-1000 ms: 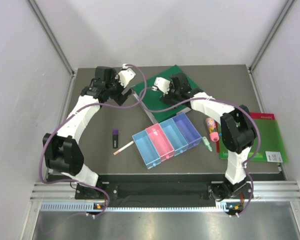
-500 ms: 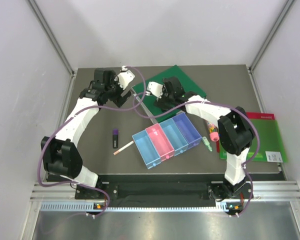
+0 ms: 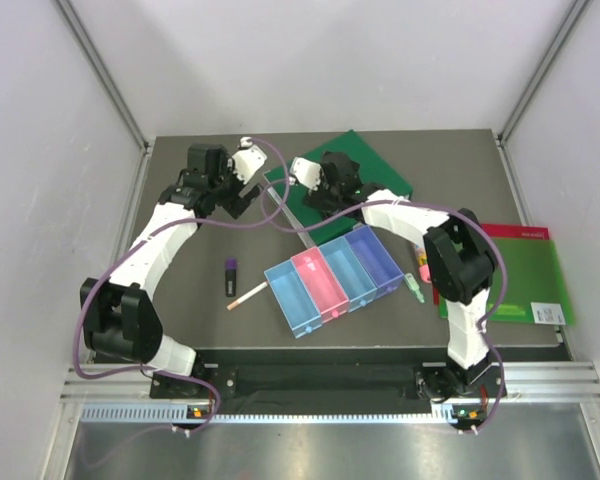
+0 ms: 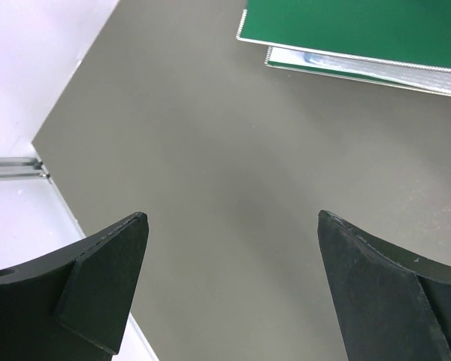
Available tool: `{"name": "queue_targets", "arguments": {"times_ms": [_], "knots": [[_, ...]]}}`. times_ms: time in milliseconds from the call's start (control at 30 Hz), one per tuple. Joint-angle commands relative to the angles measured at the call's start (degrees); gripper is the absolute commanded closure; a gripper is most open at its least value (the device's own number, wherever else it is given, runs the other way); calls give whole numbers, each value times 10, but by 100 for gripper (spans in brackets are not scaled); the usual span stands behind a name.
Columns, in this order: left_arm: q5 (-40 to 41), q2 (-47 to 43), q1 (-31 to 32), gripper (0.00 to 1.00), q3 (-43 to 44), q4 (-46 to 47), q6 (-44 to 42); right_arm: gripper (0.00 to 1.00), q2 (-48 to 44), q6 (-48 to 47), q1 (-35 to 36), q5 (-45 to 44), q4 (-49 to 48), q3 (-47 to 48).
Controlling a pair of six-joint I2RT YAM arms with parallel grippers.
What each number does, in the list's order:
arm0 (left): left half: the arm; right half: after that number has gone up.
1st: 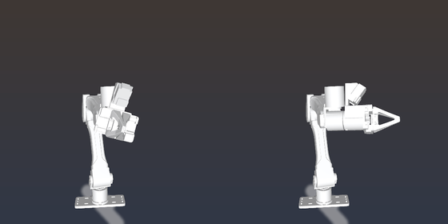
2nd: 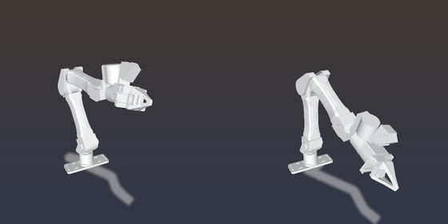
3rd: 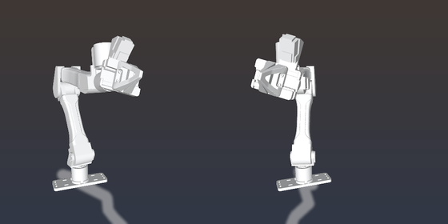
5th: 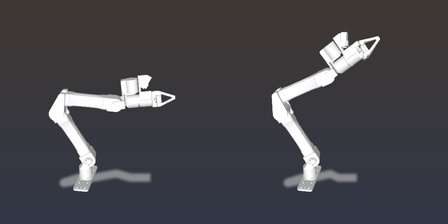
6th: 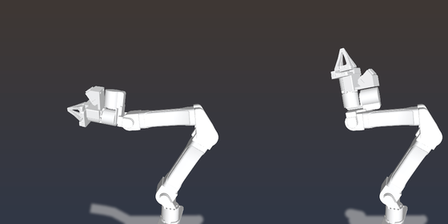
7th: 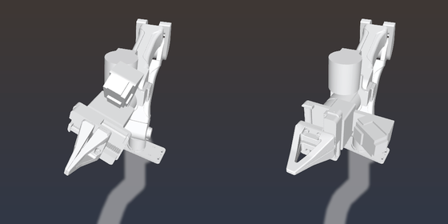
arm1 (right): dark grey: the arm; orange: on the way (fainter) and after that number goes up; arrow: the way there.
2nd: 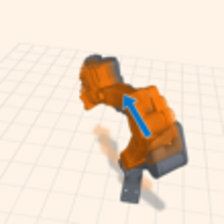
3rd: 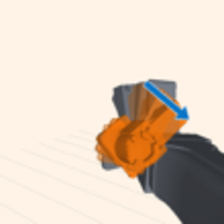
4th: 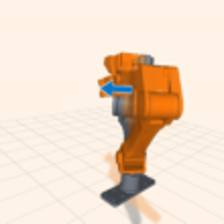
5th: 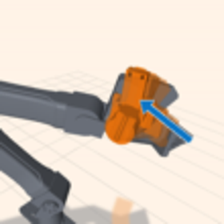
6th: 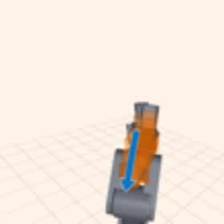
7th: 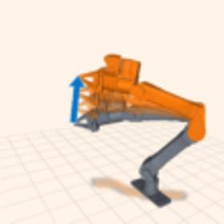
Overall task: Sort the stationery into containers
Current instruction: Move the pen to the center of the board.
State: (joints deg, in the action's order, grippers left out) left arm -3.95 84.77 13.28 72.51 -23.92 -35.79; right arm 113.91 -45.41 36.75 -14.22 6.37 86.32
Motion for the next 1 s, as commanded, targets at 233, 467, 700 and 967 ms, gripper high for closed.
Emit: {"name": "queue_targets", "arguments": {"times_ms": [233,467,700,967], "knots": [[21,-38,-11,1,-23,54,-4,1,11,51,31,38,14,56],[75,-46,-19,1,-53,98,8,0,-7,67,61,44,25,48],[101,-58,-34,1,-76,124,16,0,-33,79,92,40,34,29],[100,-68,-36,1,-92,127,20,0,-34,63,90,-32,-17,14]]}}
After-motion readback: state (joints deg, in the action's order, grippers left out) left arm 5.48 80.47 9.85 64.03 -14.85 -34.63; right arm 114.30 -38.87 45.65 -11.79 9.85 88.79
